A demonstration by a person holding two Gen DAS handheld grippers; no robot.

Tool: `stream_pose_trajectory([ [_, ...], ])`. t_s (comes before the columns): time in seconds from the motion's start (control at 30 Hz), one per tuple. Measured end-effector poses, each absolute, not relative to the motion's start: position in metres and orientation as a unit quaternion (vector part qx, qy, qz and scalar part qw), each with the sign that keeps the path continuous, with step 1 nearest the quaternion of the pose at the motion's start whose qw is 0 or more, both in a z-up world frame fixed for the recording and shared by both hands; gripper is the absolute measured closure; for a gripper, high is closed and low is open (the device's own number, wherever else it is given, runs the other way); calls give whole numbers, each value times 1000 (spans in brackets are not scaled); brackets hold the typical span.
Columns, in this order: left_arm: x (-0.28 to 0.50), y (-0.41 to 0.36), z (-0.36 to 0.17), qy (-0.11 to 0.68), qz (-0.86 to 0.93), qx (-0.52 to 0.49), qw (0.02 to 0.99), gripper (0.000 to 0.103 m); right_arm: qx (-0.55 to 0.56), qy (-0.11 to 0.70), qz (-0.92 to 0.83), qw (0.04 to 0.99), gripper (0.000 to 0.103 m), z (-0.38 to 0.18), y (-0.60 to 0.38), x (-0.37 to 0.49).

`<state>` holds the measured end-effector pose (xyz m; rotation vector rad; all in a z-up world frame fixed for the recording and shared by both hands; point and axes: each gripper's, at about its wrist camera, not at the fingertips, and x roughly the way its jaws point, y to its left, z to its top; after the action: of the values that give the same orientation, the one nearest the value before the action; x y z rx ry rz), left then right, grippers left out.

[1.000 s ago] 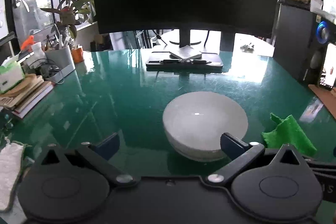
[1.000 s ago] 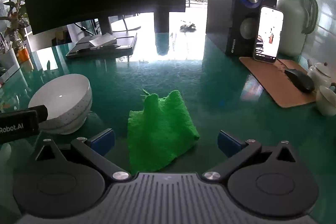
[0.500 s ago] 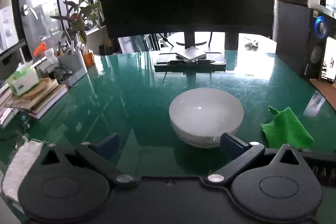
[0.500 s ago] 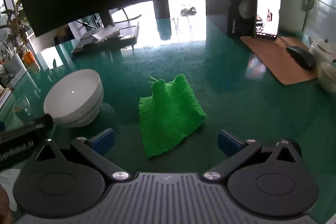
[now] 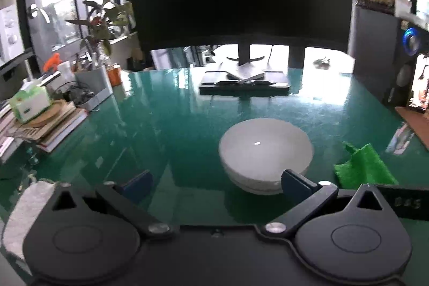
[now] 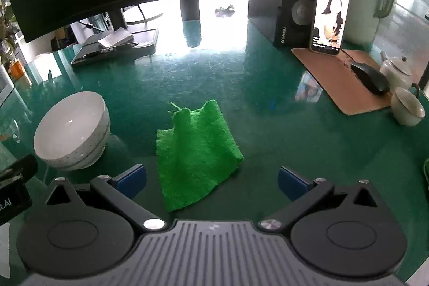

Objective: Clean bowl
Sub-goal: 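Move the right tool toward the green cloth on the desk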

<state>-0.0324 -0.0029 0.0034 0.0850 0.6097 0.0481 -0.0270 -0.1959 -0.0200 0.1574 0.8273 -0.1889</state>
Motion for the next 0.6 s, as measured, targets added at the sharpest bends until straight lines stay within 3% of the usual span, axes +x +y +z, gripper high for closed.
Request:
stream_pose_trajectory([
  [0.6,-36,-6,15,267,2,47,963,0,196,364,-48,909,0,-11,-222,-43],
])
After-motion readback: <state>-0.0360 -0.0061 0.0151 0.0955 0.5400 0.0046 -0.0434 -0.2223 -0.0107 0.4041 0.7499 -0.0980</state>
